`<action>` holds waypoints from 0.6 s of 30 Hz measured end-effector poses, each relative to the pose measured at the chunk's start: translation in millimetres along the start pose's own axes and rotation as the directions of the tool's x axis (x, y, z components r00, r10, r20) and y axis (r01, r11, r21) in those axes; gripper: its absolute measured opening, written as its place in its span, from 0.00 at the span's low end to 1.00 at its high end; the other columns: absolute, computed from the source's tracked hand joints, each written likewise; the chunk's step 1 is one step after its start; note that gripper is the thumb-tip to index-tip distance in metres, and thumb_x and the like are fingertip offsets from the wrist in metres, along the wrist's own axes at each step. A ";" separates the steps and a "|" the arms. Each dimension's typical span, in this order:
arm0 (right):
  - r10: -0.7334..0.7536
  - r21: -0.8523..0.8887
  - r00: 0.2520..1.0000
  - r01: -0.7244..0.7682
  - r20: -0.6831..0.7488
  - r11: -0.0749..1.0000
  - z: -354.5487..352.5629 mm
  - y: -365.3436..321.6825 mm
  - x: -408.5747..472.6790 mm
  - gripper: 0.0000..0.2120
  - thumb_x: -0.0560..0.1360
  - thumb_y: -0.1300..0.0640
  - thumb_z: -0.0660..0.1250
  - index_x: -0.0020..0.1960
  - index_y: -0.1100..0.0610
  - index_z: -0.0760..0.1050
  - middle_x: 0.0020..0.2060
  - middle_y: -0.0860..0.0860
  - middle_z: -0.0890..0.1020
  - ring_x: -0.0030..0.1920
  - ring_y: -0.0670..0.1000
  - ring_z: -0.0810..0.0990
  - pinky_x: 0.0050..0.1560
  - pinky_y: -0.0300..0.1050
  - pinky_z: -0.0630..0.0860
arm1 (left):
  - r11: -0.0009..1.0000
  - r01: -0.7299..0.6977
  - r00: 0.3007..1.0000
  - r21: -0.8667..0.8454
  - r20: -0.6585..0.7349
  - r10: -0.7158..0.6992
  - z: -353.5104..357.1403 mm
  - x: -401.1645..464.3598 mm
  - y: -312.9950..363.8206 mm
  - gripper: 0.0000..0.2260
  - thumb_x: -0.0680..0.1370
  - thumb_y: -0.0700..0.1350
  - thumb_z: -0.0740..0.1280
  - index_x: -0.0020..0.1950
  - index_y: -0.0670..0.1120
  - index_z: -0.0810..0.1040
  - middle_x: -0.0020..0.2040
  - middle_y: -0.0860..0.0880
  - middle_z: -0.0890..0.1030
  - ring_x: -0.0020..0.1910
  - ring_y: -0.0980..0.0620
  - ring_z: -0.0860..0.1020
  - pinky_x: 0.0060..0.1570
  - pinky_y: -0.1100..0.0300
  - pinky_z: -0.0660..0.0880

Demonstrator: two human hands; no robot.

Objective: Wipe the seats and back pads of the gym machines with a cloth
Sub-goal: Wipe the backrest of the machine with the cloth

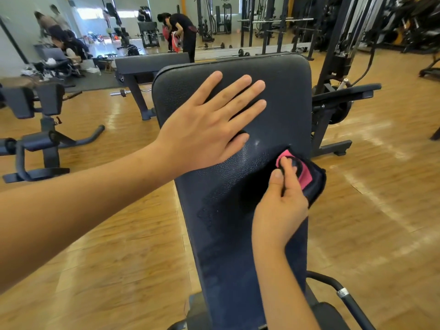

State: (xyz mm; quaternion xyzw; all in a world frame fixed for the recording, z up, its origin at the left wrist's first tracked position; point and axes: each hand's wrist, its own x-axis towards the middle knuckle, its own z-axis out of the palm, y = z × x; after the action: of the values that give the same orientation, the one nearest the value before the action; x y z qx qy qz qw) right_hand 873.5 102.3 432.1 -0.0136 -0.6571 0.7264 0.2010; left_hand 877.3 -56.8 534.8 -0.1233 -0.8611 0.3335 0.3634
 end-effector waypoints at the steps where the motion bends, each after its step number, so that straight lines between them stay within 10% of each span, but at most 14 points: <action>1: -0.007 0.006 1.000 0.007 0.023 1.000 1.5 -0.7 -9.8 0.14 0.81 0.57 0.64 0.65 0.49 0.78 0.62 0.48 0.81 0.68 0.45 0.74 0.67 0.48 0.71 | 1.000 0.001 1.000 -0.001 0.000 -0.001 0.0 0.0 0.0 0.26 0.87 0.55 0.50 0.83 0.46 0.59 0.84 0.44 0.56 0.83 0.45 0.55 0.79 0.39 0.53; 8: -0.035 0.018 0.951 0.031 0.307 0.999 -19.7 1.6 -53.5 0.16 0.79 0.56 0.66 0.61 0.38 0.76 0.57 0.48 0.84 0.57 0.42 0.79 0.60 0.37 0.75 | 1.000 -0.003 1.000 -0.006 -0.006 0.003 0.0 -0.1 -0.4 0.25 0.87 0.55 0.51 0.83 0.46 0.59 0.83 0.44 0.57 0.83 0.44 0.55 0.79 0.39 0.54; 18: -0.053 0.153 0.997 0.060 -0.053 0.986 -11.3 -28.9 36.8 0.14 0.80 0.57 0.62 0.64 0.50 0.79 0.56 0.43 0.83 0.60 0.41 0.79 0.60 0.40 0.75 | 0.999 -0.024 1.000 -0.029 0.012 0.025 -3.9 2.3 -3.9 0.26 0.87 0.55 0.51 0.83 0.46 0.58 0.83 0.43 0.56 0.83 0.44 0.55 0.79 0.39 0.54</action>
State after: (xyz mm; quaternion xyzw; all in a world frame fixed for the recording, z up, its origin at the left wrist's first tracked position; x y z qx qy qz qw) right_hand 850.8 126.0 467.3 0.0032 -0.5937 0.7687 0.2379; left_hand 878.5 -56.8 540.6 -0.1370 -0.8664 0.3263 0.3524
